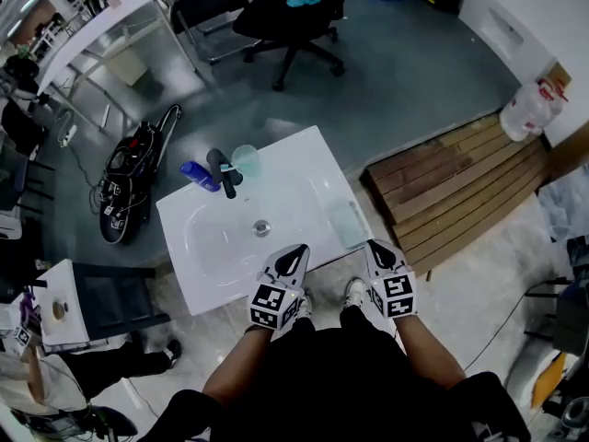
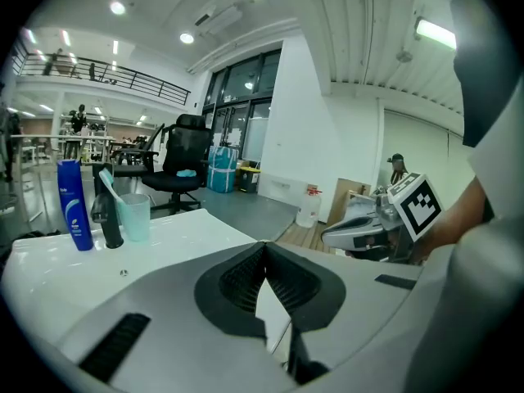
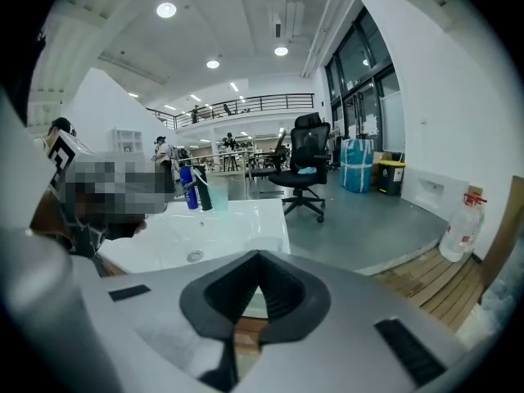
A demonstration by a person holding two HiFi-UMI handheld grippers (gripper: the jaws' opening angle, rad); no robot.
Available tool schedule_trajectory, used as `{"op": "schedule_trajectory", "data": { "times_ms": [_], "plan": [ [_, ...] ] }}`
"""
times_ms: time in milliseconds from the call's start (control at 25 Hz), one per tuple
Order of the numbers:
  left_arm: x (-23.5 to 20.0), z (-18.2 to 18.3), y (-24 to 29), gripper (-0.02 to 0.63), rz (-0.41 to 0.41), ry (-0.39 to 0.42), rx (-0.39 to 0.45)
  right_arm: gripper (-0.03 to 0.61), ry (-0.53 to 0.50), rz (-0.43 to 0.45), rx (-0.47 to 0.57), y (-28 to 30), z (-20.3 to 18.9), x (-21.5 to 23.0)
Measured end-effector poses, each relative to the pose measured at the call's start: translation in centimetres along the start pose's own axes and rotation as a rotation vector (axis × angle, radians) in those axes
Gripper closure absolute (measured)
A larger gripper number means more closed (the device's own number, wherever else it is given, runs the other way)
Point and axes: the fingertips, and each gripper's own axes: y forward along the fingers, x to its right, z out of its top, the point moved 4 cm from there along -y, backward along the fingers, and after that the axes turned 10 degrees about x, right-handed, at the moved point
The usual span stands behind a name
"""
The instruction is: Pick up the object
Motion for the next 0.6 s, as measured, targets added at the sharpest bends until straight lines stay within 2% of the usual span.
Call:
{"op": "schedule_trajectory", "data": {
  "times_ms": [480, 520, 600],
  "plan": [
    [-0.1, -0.7, 0.8, 0.600, 0.029, -0.026, -0.003, 0.558, -0.003, 0.002, -0.043, 1.3, -1.5, 0.5],
    [-0.1, -0.8, 0.8, 0.600, 0.031, -0.028, -0.005, 0.548, -0.004, 0.004, -0.051, 1.5, -1.6, 0.5],
    [-0.2, -0.9, 0.8, 0.600, 0.036, -0.032, -0.009, 0.486, -0.002, 0.000, -0.064, 1.9, -1.8, 0.7]
  ]
}}
